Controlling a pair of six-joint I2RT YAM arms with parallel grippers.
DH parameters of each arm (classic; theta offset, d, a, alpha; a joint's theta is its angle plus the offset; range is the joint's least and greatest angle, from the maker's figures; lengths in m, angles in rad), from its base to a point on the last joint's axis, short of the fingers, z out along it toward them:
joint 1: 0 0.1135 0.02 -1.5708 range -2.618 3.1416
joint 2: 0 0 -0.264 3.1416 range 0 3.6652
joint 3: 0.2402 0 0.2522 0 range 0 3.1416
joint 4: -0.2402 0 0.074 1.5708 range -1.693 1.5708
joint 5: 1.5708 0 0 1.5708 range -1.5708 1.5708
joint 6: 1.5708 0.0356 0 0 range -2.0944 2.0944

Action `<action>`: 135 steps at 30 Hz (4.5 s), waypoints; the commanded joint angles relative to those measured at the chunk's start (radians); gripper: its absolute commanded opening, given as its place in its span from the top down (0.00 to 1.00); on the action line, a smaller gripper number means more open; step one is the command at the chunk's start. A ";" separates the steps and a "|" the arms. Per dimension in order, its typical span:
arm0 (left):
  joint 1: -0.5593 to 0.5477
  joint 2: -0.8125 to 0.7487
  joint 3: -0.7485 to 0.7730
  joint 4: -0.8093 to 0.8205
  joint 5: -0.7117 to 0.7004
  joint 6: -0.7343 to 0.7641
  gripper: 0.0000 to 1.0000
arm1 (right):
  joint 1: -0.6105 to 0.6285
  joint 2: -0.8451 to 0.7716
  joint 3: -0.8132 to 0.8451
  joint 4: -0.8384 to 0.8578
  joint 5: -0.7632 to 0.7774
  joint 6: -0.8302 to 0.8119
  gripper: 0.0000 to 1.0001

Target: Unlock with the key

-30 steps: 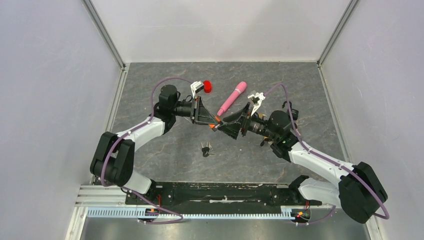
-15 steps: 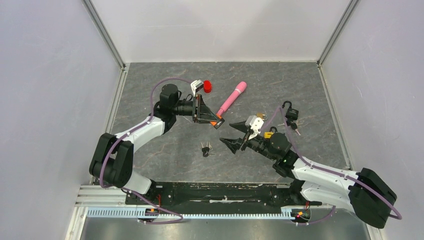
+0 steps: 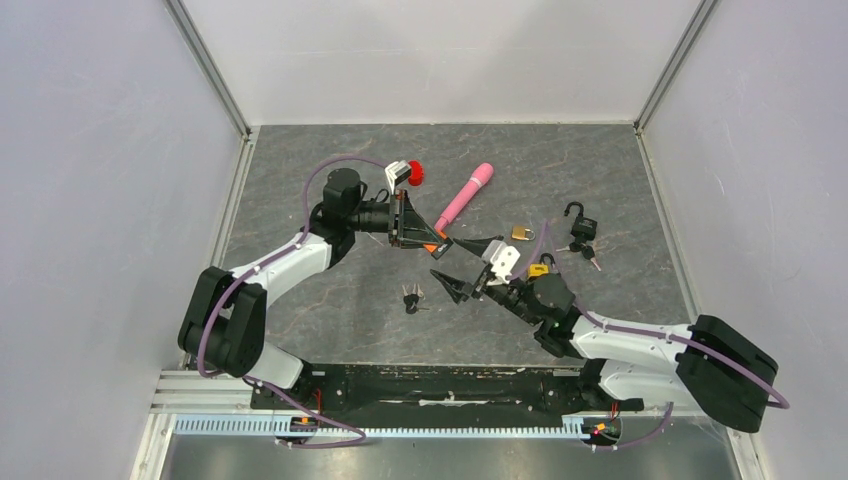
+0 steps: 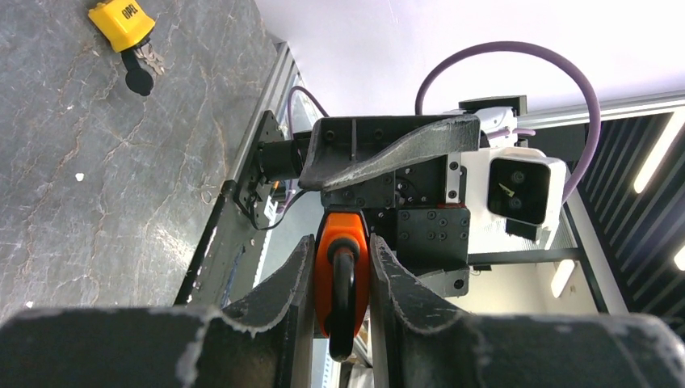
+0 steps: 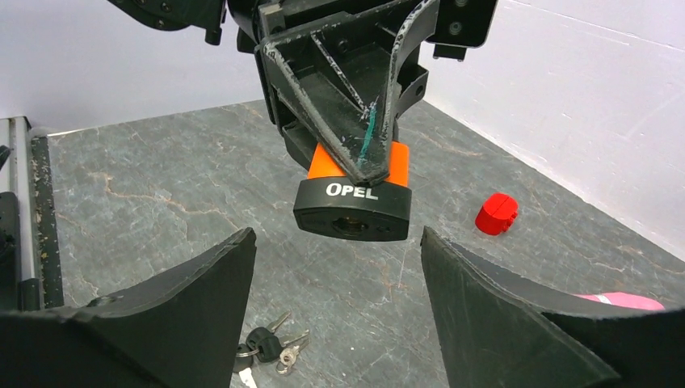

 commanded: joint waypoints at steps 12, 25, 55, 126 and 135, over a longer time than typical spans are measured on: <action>-0.023 -0.045 0.054 -0.015 0.009 -0.024 0.98 | 0.042 0.052 0.034 0.169 0.141 -0.068 0.29; -0.040 -0.054 0.071 -0.056 -0.007 -0.016 0.92 | 0.048 0.054 0.037 0.150 0.134 -0.074 0.75; -0.269 -0.379 -0.264 -0.002 -1.018 -0.159 0.41 | 0.178 0.117 0.046 0.227 0.494 -0.015 1.00; 0.415 -0.359 -0.337 0.224 -0.270 -0.438 0.98 | 0.092 0.692 0.523 -0.788 0.172 0.257 0.57; 0.415 -0.362 -0.324 0.084 -0.280 -0.311 0.98 | 0.058 0.431 0.307 -0.846 0.156 0.213 0.86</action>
